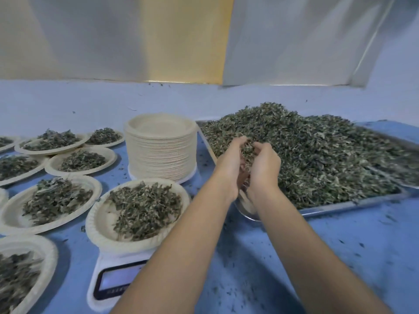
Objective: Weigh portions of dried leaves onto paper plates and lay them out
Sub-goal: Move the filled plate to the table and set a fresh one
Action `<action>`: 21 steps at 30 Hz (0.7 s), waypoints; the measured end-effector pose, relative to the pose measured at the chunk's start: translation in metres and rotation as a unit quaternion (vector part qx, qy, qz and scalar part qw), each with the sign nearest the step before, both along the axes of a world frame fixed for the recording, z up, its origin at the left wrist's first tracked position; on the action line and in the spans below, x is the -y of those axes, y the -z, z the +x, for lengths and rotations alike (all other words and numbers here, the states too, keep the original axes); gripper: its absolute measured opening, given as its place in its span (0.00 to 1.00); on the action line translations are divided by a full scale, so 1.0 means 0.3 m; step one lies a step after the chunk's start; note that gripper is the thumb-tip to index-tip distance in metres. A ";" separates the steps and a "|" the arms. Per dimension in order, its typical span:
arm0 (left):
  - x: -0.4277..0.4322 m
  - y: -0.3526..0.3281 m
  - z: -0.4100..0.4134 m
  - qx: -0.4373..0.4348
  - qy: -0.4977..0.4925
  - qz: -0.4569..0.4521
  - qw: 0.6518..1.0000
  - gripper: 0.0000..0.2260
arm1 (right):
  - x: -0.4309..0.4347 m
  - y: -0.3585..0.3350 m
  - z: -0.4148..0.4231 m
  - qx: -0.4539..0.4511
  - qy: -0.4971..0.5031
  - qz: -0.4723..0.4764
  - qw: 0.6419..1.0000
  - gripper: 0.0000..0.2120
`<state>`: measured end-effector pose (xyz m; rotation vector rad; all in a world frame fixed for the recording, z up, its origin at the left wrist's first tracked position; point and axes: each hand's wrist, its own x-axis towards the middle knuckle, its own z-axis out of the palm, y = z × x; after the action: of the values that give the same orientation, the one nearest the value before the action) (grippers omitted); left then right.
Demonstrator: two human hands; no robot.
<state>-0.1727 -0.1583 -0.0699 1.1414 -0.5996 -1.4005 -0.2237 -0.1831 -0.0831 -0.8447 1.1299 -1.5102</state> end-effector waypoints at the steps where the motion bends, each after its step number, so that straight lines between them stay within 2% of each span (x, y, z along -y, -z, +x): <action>1: 0.008 0.000 -0.017 0.006 0.009 0.006 1.000 0.17 | 0.011 0.010 -0.016 -0.007 0.010 0.004 1.000 0.11; 4: 0.027 0.008 -0.061 0.050 0.070 -0.010 0.996 0.22 | 0.032 0.037 -0.045 -0.048 0.045 0.019 0.998 0.13; 7: 0.032 0.025 -0.090 0.109 0.126 -0.056 0.984 0.21 | 0.043 0.052 -0.061 -0.065 0.059 0.016 0.996 0.14; 10: 0.047 0.049 -0.091 0.131 0.133 -0.071 0.980 0.21 | 0.049 0.057 -0.065 -0.101 0.061 0.000 0.993 0.16; 14: 0.053 0.055 -0.075 0.173 0.110 -0.069 0.976 0.29 | 0.047 0.065 -0.058 -0.082 0.056 -0.008 0.995 0.18; 17: 0.052 0.050 -0.060 0.179 0.123 -0.041 0.975 0.34 | 0.037 0.072 -0.051 -0.069 0.036 0.003 0.997 0.18; 21: 0.045 0.062 -0.056 0.134 0.139 -0.039 0.980 0.32 | 0.034 0.078 -0.041 -0.064 0.020 0.008 0.998 0.18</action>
<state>-0.1894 -0.1719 -0.0885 1.2257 -1.0305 -1.4532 -0.2360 -0.1933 -0.1064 -0.9237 1.2559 -1.4951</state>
